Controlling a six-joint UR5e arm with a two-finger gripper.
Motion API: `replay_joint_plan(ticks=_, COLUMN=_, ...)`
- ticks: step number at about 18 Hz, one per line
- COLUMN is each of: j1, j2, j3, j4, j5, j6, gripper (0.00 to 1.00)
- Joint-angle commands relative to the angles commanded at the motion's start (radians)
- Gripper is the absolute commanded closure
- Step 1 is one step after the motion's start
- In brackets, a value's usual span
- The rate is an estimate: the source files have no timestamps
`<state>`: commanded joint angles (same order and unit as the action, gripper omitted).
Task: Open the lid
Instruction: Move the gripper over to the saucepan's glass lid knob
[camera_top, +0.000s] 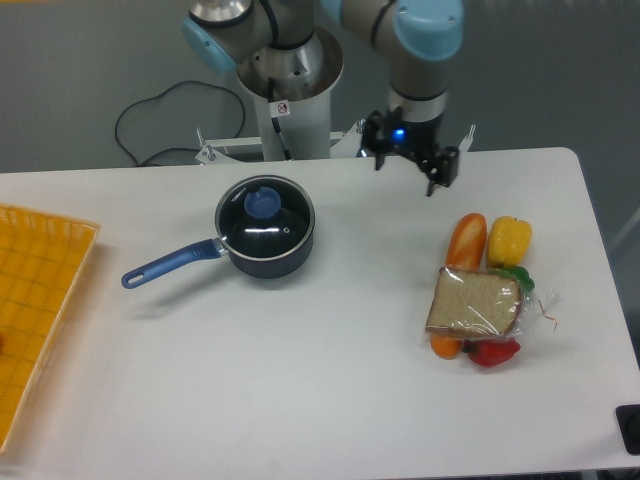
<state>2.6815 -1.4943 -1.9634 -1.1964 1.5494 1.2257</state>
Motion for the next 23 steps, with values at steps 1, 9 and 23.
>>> replay_joint_plan(ticks=1, j1=-0.009, j2=0.017, j3=-0.009, j4=-0.005, j5=-0.002, j6=-0.002, gripper=0.0)
replay_joint_plan(ticks=9, j1=-0.044, j2=0.124, j3=-0.098, j4=-0.005, j5=-0.003, j6=-0.063, gripper=0.0)
replay_joint_plan(ticks=23, j1=-0.199, j2=0.095, j3=-0.098, j4=0.006, j5=0.011, j6=-0.247, gripper=0.05)
